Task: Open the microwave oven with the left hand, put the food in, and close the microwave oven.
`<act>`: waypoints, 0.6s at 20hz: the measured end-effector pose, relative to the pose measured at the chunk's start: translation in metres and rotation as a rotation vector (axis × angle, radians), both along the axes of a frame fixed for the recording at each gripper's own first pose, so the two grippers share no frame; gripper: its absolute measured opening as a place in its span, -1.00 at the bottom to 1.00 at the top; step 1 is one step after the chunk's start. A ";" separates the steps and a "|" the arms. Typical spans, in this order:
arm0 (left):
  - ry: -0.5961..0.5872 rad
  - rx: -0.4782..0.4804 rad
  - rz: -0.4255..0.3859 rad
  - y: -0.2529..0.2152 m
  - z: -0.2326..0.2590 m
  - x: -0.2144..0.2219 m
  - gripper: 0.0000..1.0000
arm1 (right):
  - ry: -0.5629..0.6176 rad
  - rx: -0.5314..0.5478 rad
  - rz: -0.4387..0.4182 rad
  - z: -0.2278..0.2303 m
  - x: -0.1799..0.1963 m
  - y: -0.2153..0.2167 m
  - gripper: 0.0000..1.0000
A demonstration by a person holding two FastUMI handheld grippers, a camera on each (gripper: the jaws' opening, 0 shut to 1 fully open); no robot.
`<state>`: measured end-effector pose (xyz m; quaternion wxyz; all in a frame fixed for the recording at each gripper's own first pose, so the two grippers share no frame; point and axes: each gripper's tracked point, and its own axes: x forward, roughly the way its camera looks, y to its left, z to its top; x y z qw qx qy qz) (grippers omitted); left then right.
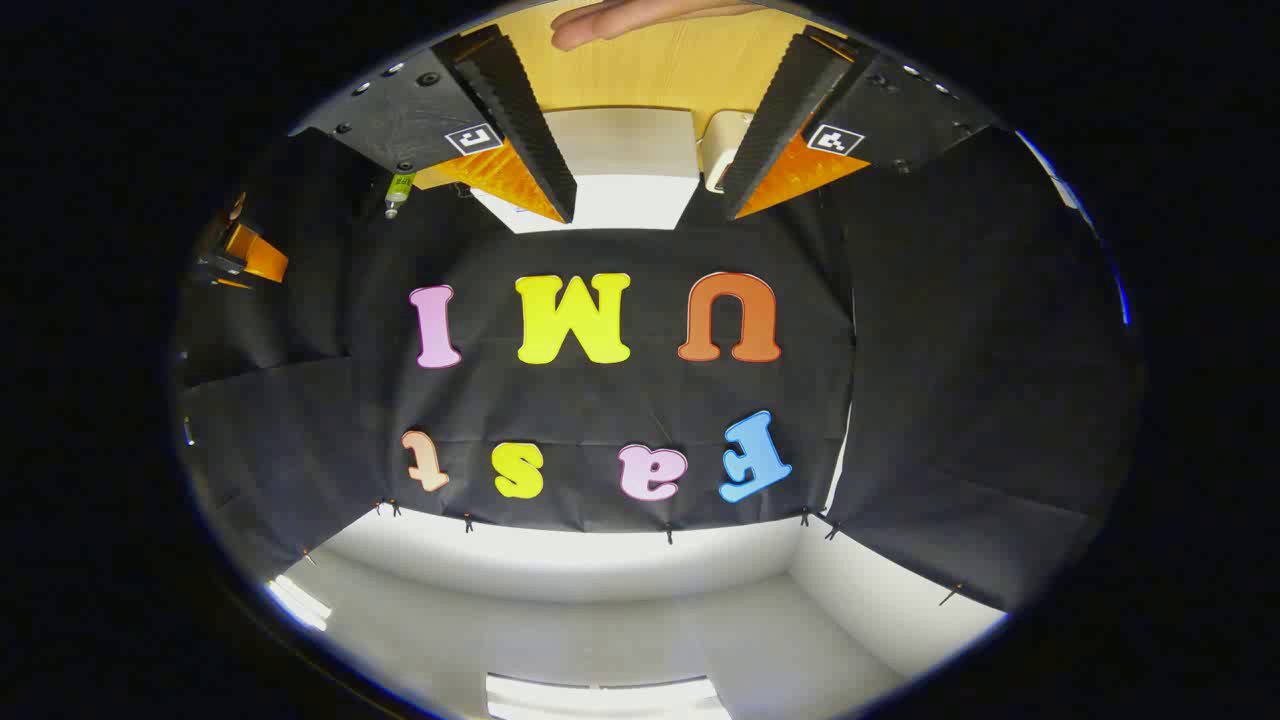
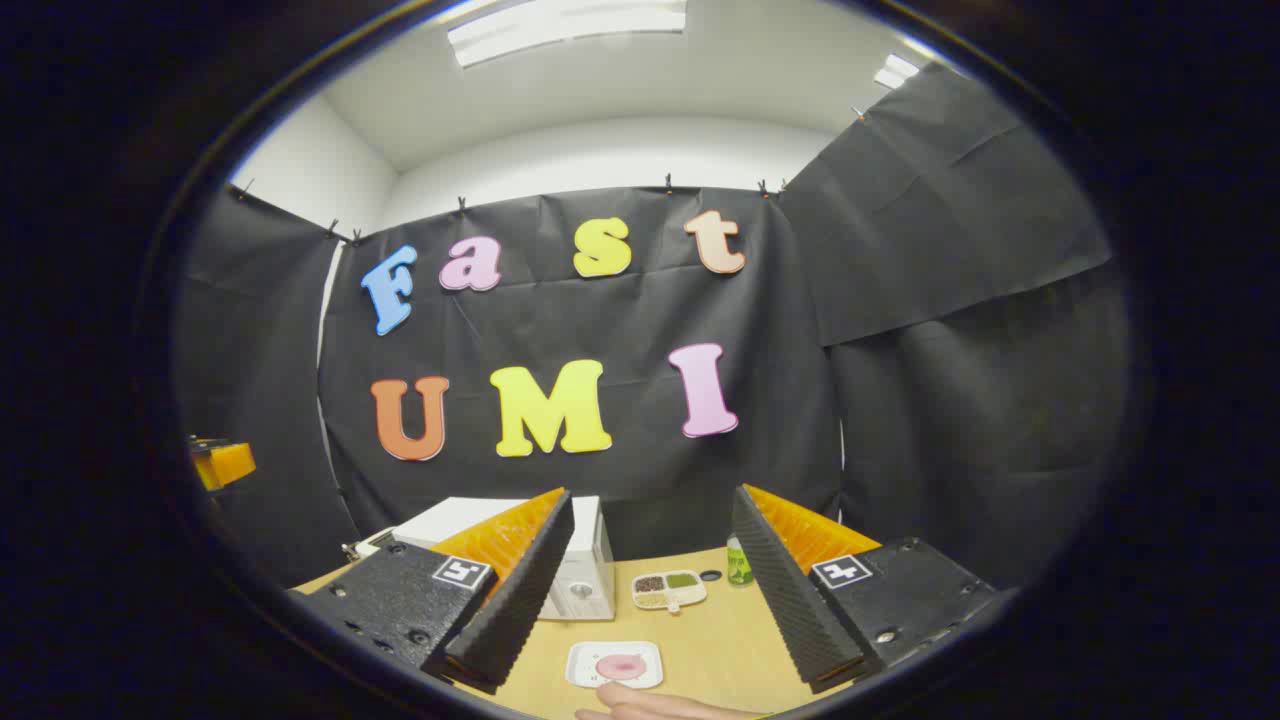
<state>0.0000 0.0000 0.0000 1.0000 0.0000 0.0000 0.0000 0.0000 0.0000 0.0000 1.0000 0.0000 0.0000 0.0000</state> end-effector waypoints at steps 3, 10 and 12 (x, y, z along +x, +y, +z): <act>0.007 0.001 -0.016 -0.002 -0.004 -0.001 0.89 | 0.003 0.002 0.000 -0.001 -0.001 -0.003 0.87; 0.017 0.023 -0.004 -0.001 -0.010 0.003 0.89 | -0.021 0.011 0.014 0.004 -0.003 -0.004 0.87; -0.003 0.001 0.028 0.008 -0.006 0.001 0.88 | -0.020 0.002 0.024 0.004 -0.003 -0.002 0.87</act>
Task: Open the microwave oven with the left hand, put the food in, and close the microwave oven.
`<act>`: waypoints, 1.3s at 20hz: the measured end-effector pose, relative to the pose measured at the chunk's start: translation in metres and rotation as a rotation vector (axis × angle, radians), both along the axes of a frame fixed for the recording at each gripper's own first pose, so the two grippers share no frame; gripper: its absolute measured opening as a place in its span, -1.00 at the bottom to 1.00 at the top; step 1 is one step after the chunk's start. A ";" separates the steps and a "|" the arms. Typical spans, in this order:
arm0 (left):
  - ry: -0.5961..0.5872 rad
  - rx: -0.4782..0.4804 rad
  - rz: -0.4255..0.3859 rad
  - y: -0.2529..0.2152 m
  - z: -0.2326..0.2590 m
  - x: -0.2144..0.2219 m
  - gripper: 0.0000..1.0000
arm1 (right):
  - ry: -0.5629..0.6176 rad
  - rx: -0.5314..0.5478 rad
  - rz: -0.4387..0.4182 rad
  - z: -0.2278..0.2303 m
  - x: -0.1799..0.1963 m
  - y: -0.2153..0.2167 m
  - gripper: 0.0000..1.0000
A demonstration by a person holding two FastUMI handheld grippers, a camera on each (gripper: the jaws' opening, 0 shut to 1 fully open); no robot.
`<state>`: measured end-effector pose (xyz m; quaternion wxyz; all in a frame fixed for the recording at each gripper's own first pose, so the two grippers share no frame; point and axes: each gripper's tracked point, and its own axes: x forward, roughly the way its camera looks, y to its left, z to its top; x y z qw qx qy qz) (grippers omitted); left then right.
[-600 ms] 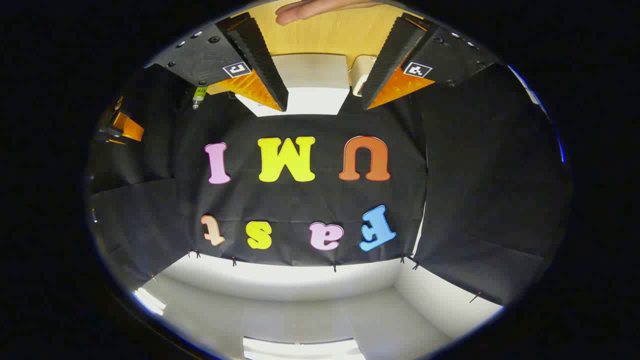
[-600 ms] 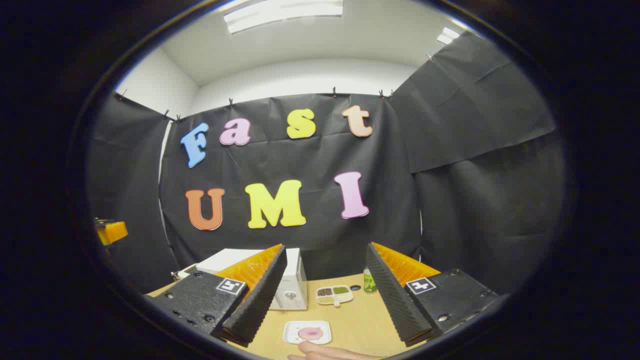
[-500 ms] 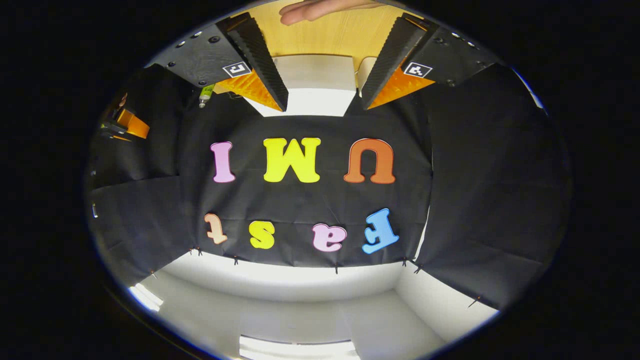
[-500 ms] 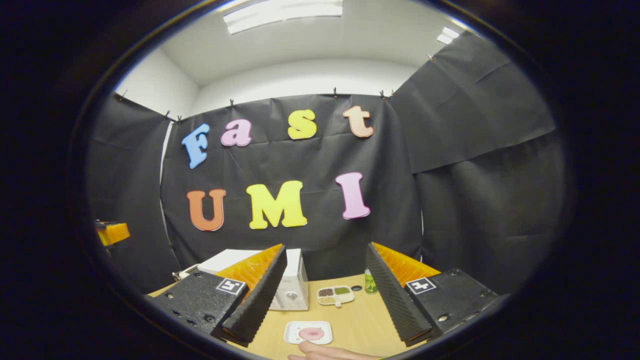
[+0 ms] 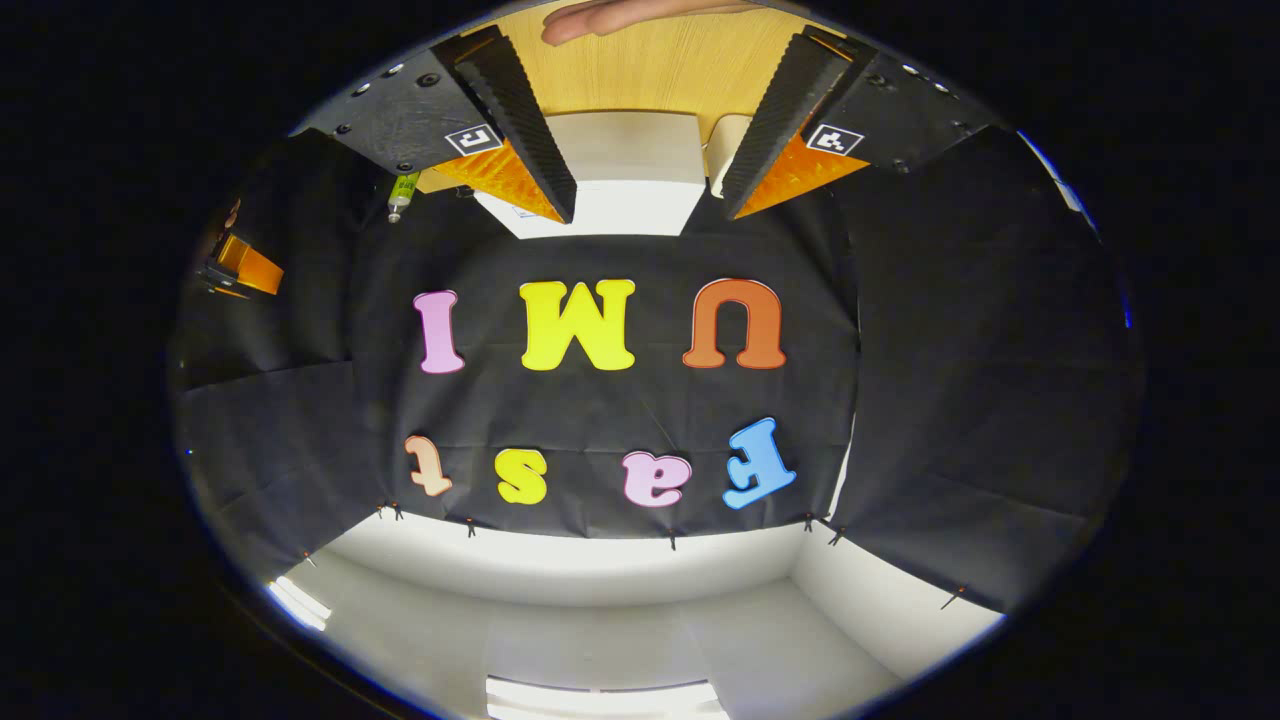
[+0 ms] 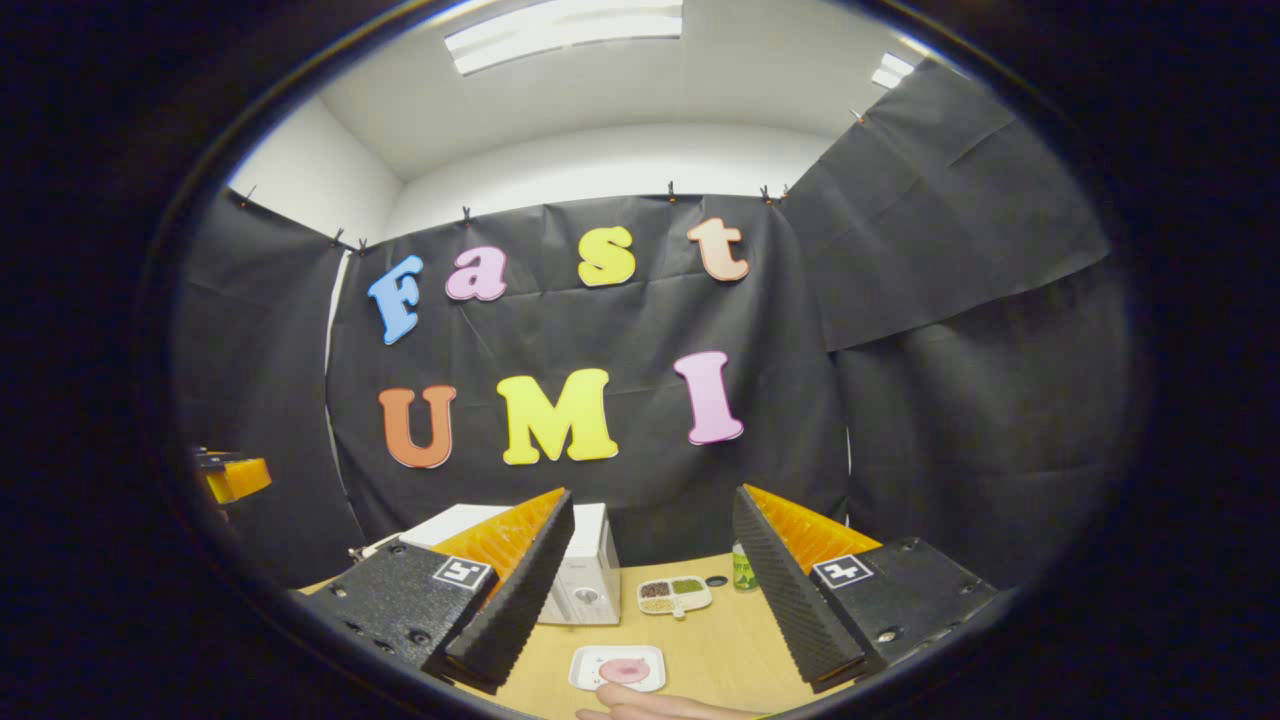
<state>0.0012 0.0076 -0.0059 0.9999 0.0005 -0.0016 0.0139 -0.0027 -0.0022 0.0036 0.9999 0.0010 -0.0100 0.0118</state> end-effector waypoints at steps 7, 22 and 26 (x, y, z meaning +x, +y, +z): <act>0.009 0.027 -0.010 0.008 -0.010 0.002 0.89 | 0.009 0.001 0.012 -0.003 0.004 -0.002 0.87; 0.044 -0.031 -0.039 -0.042 -0.068 0.069 0.89 | 0.020 0.026 0.017 -0.032 0.037 -0.035 0.87; 0.093 -0.025 -0.038 -0.064 -0.112 0.118 0.89 | 0.028 0.028 0.021 -0.042 0.044 -0.051 0.87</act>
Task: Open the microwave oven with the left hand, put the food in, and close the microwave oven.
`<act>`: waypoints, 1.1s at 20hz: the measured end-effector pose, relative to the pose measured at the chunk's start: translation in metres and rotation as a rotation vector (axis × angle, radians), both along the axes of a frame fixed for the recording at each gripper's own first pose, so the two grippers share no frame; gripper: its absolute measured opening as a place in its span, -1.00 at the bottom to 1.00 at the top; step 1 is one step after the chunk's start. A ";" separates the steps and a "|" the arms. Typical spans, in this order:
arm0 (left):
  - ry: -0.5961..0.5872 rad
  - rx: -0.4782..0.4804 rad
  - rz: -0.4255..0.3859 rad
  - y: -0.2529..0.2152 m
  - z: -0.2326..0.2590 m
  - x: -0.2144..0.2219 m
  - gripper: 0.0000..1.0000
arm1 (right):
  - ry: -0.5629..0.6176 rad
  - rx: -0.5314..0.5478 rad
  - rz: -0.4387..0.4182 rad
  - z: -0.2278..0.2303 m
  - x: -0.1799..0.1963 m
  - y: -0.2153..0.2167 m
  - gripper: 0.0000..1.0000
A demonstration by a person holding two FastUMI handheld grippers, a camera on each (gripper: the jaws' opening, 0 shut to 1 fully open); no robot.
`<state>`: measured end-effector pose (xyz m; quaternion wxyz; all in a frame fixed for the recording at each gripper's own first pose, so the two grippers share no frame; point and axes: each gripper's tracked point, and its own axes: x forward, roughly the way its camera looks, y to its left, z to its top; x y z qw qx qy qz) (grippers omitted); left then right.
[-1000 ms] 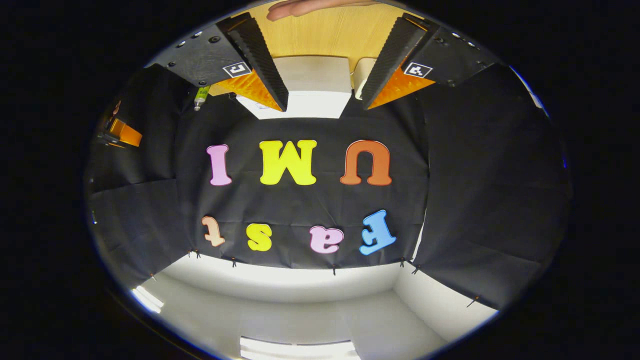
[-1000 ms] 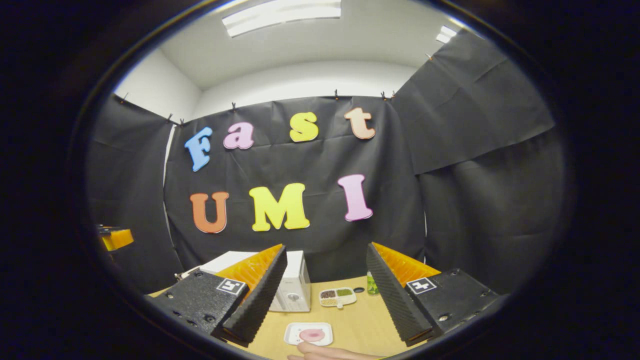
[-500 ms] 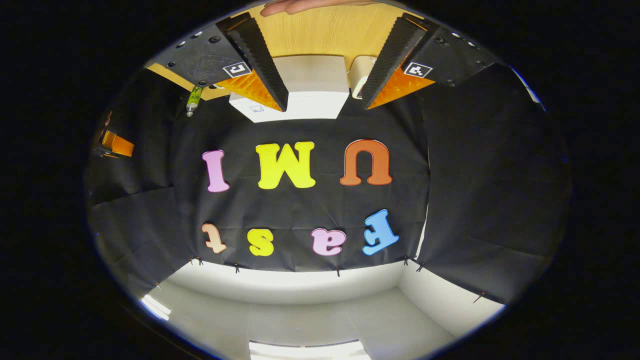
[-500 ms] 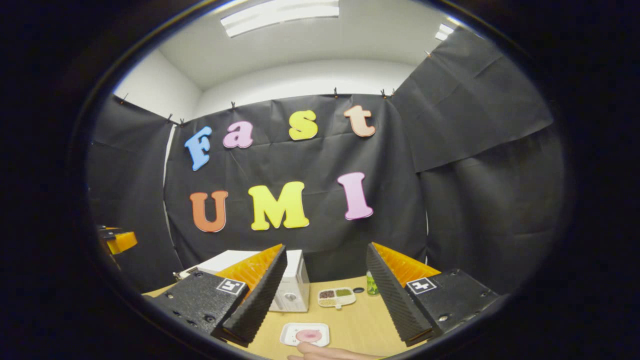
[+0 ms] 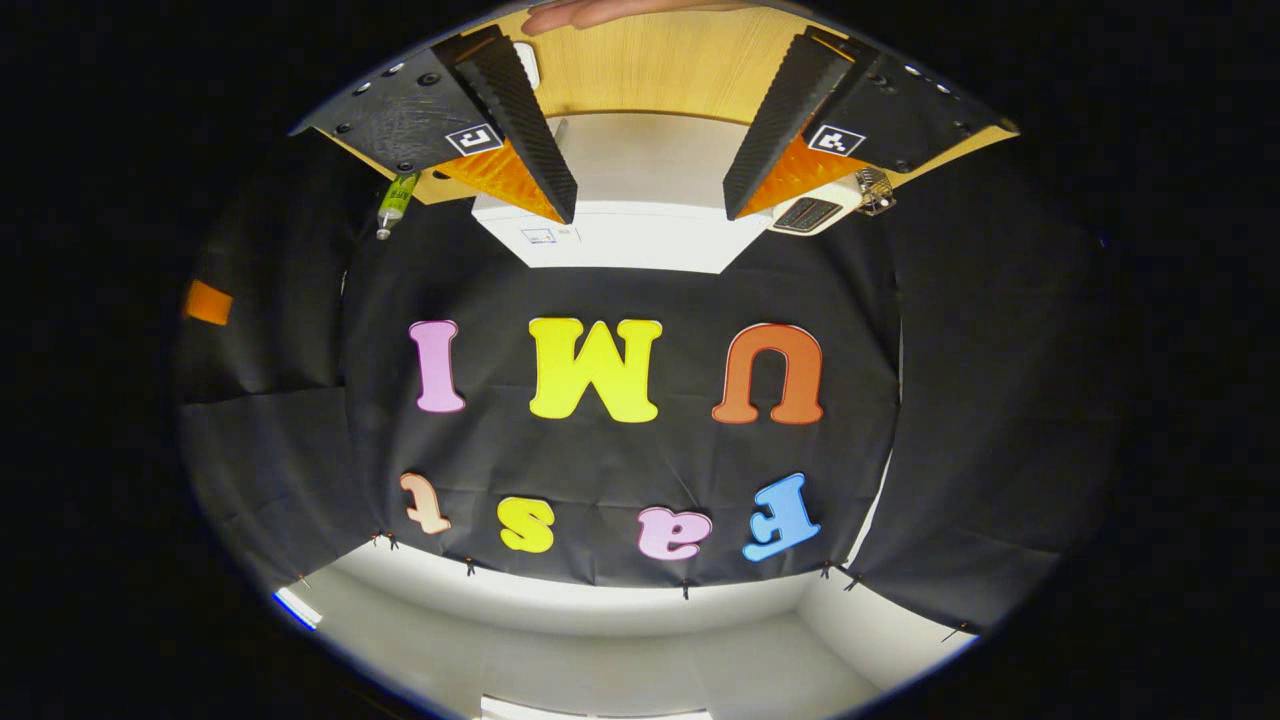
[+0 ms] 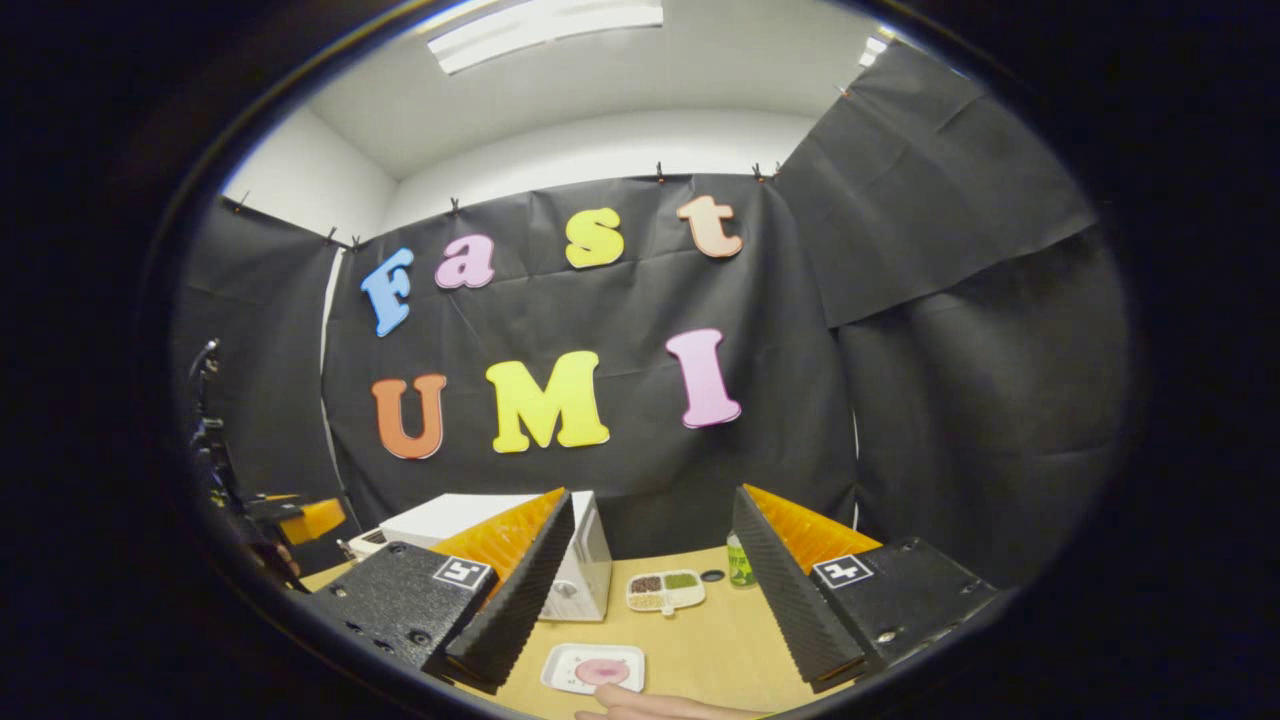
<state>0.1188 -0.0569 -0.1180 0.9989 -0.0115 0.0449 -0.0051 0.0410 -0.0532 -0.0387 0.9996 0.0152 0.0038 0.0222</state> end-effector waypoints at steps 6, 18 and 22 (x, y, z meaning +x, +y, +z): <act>0.073 -0.021 -0.053 -0.050 -0.073 0.061 0.89 | 0.002 -0.005 -0.014 -0.011 0.005 -0.028 0.87; 0.097 0.027 -0.071 -0.120 -0.175 0.138 0.89 | -0.038 -0.018 -0.080 -0.018 -0.009 -0.074 0.87; 0.132 0.055 -0.050 -0.126 -0.202 0.154 0.66 | -0.039 -0.028 -0.083 -0.026 -0.010 -0.084 0.87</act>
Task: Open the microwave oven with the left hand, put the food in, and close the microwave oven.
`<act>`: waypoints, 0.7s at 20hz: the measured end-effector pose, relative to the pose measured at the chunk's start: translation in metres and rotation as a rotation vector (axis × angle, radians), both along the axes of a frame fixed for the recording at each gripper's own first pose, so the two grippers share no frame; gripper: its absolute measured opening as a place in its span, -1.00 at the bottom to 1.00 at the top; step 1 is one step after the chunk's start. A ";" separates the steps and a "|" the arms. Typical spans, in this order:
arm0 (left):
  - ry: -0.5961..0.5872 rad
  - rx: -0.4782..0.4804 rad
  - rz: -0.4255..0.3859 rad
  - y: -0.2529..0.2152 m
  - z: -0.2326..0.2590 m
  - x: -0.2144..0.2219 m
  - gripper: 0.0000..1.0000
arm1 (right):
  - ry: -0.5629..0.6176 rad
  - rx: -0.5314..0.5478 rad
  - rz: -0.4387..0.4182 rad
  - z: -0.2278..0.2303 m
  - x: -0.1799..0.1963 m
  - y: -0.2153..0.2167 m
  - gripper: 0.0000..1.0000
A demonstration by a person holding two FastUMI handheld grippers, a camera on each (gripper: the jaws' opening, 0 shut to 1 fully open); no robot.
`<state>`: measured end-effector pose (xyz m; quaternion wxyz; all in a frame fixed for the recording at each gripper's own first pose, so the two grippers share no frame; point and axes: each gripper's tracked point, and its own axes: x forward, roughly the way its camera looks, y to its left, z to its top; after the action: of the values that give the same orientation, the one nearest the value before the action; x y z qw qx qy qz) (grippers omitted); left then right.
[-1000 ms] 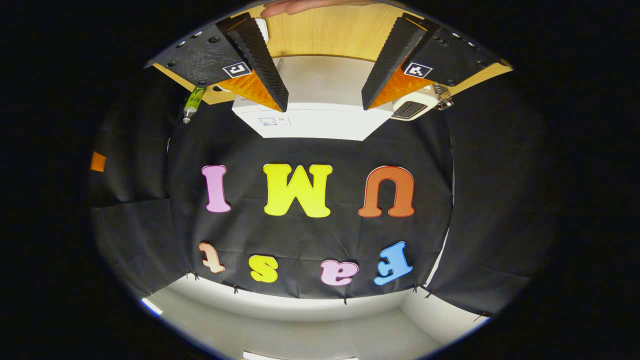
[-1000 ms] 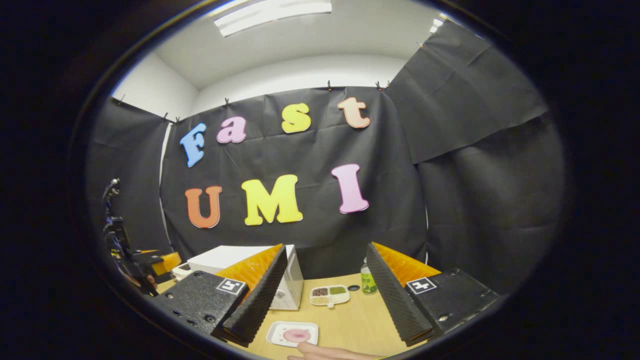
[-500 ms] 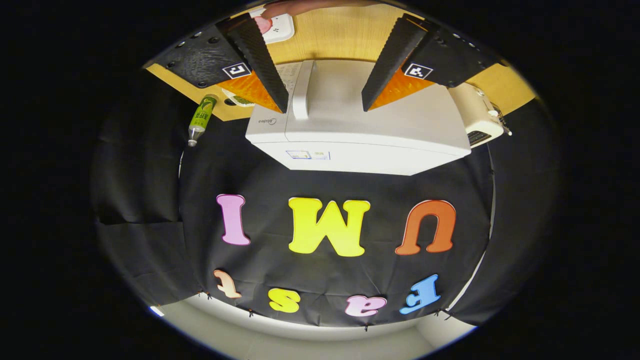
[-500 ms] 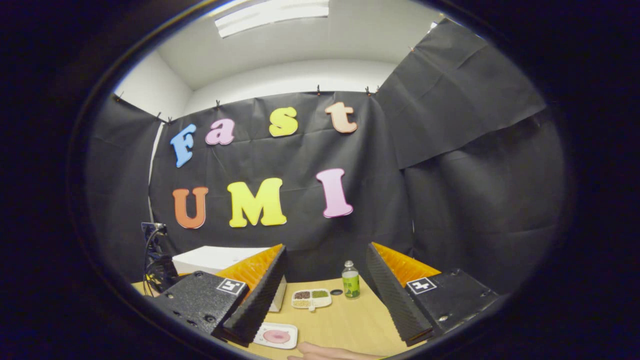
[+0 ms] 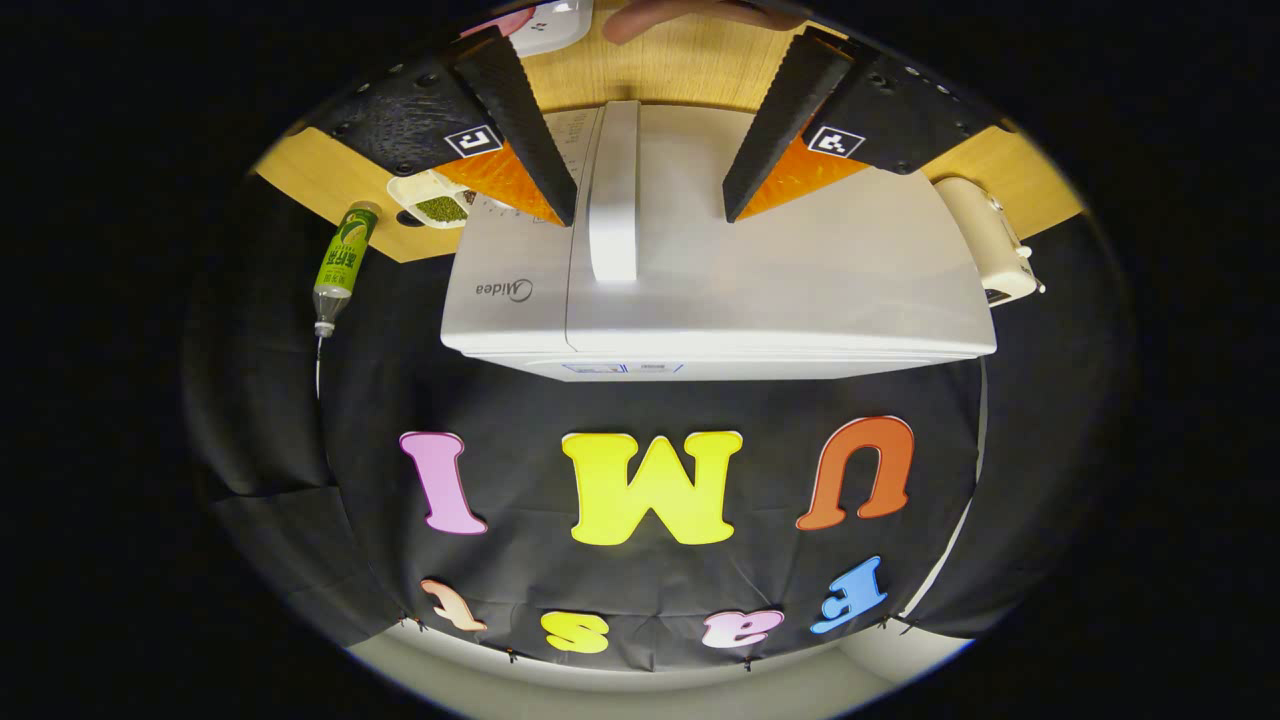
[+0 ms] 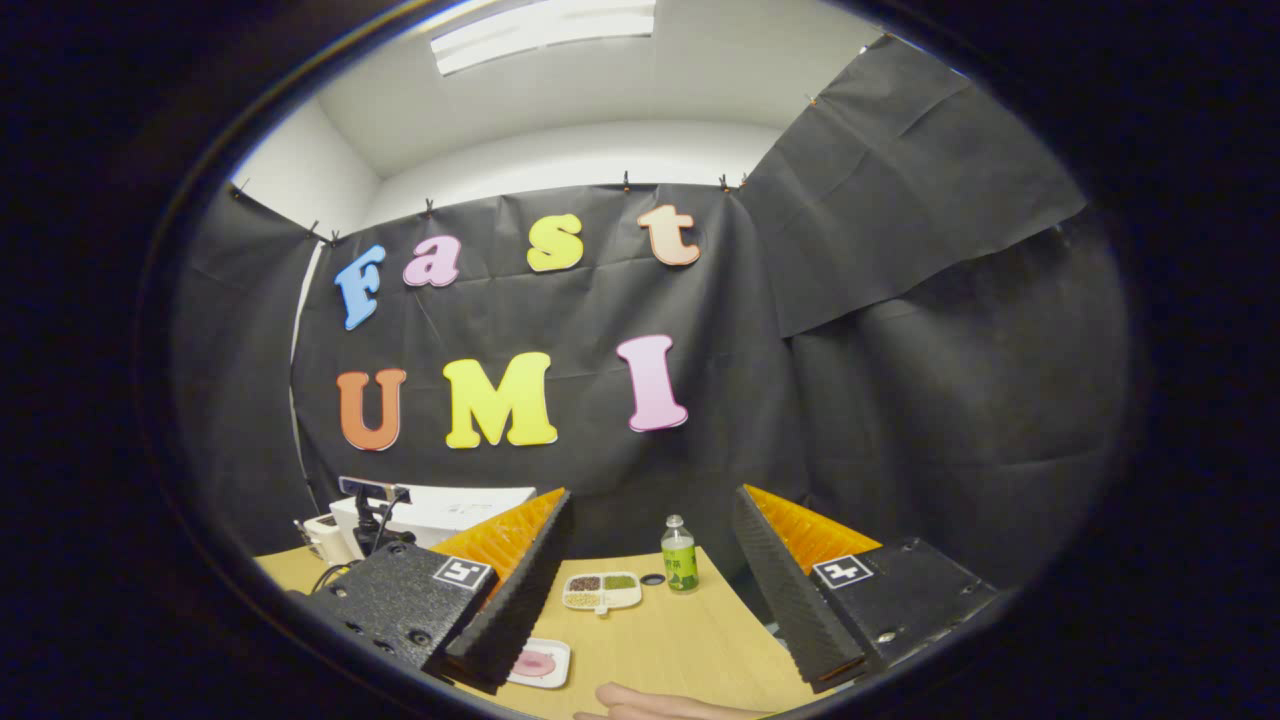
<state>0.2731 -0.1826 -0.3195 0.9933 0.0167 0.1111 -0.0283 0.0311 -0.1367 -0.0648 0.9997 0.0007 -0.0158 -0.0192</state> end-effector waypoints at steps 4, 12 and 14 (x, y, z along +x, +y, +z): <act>0.042 -0.001 -0.002 -0.001 -0.021 0.009 0.70 | 0.011 0.005 -0.005 -0.010 0.005 -0.008 0.87; -0.031 -0.090 0.012 0.001 -0.018 0.013 0.43 | 0.057 0.007 -0.009 -0.036 0.016 -0.011 0.87; -0.029 -0.057 0.002 -0.001 -0.019 0.013 0.39 | 0.065 0.006 -0.007 -0.040 0.017 -0.009 1.00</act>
<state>0.2862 -0.1837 -0.3384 0.9949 -0.0113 0.0959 -0.0304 0.0479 -0.1456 -0.1046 0.9996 0.0028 0.0166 -0.0225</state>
